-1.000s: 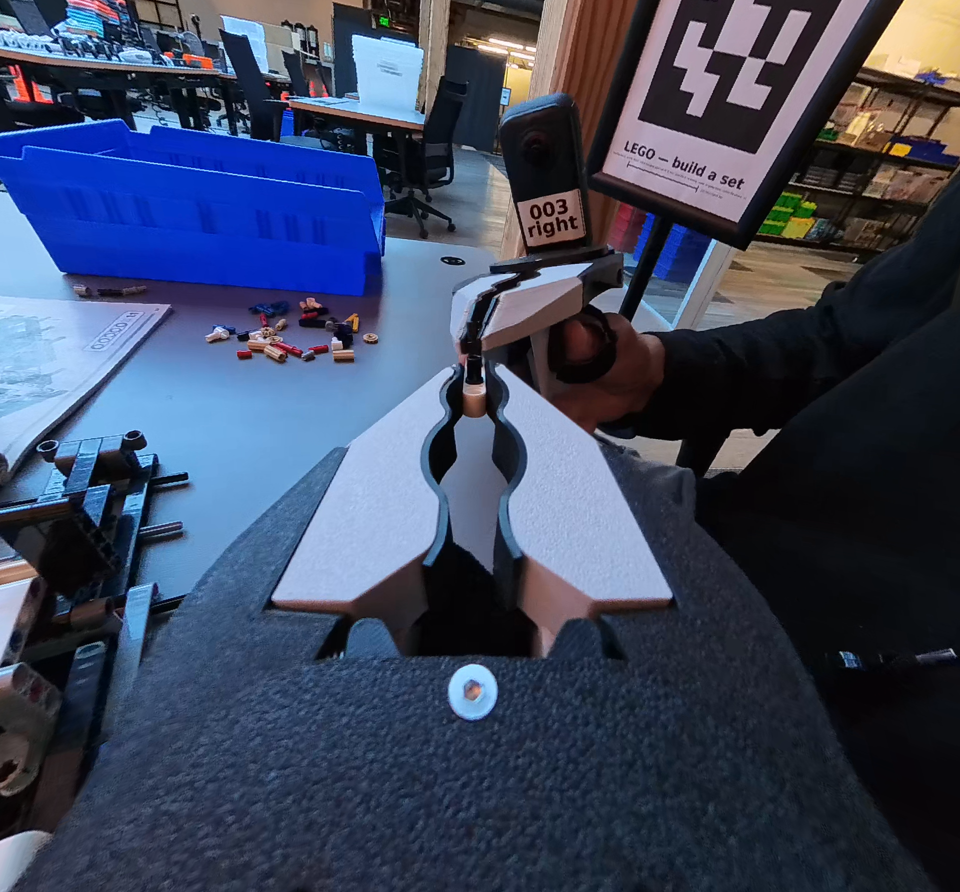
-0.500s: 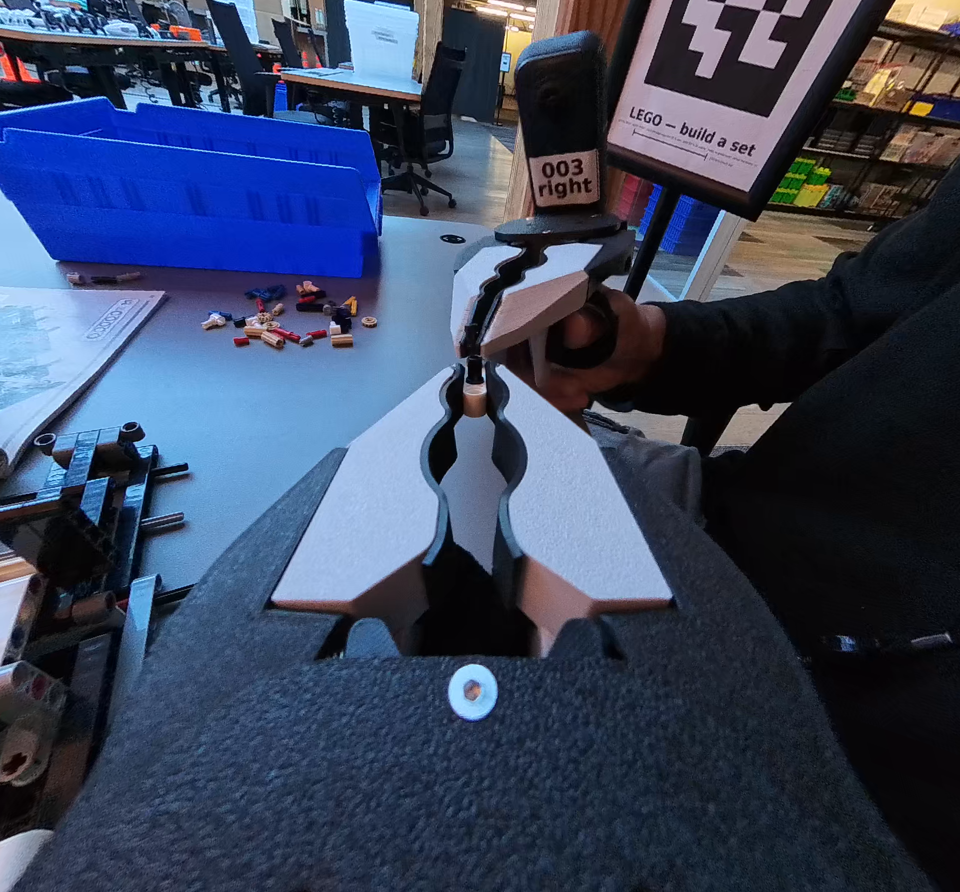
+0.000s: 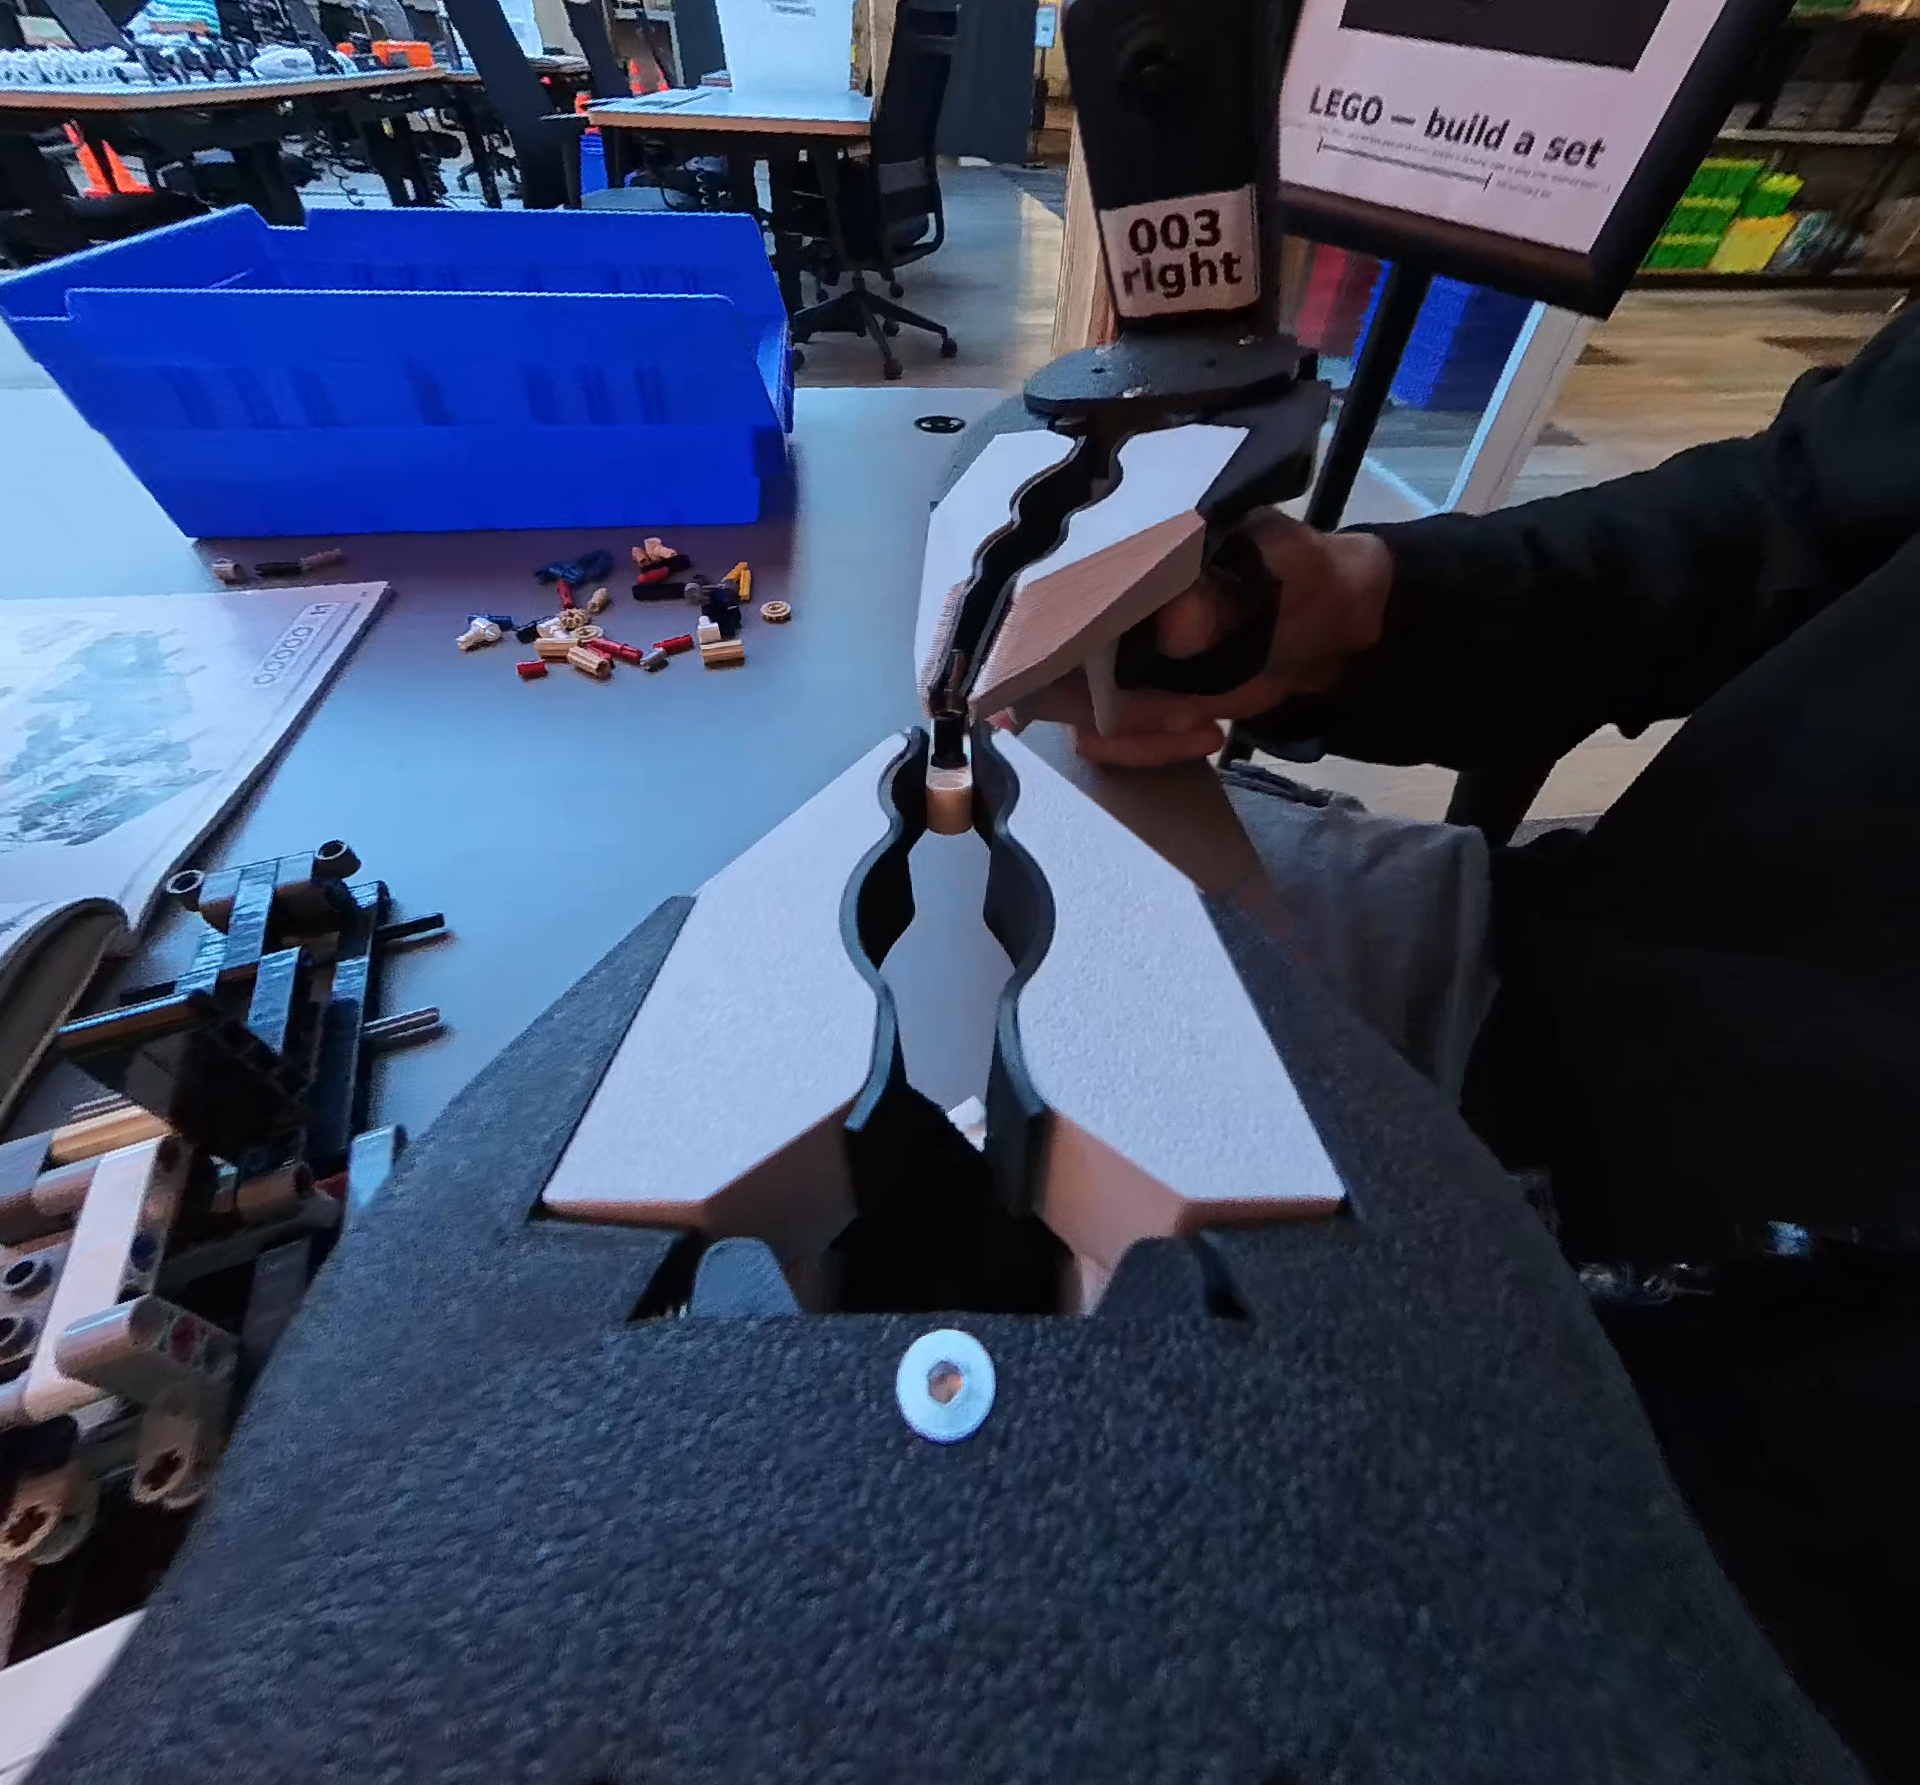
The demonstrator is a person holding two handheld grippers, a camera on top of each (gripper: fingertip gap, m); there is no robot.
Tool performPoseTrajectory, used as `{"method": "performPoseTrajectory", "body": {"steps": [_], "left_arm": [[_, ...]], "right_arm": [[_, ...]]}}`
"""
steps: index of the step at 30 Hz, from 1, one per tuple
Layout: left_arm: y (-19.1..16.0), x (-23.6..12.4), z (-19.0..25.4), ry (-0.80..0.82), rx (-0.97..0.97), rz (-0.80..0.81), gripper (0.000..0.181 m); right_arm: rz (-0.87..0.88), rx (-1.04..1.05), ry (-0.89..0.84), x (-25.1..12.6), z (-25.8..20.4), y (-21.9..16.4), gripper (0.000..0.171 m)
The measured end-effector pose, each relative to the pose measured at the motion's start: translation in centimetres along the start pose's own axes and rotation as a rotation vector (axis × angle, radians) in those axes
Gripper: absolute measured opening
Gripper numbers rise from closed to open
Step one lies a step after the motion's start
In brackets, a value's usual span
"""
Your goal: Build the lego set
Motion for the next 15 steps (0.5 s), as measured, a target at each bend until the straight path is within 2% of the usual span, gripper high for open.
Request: {"method": "performPoseTrajectory", "body": {"steps": [15], "left_arm": [[-0.98,0.33,0.03,0.097,0.191,-0.083,0.007]], "right_arm": [[-0.08,0.013,-0.027,0.13,0.25,-0.88,0.004]]}}
Point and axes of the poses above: each gripper's, where its closed fingertips meet, x out along the fingers, y out of its top, z = x × y across the jaws, the point moved 3 cm from there along -x, back along the fingers, and after that the axes turned 1 degree about z, right-handed, at the moved point
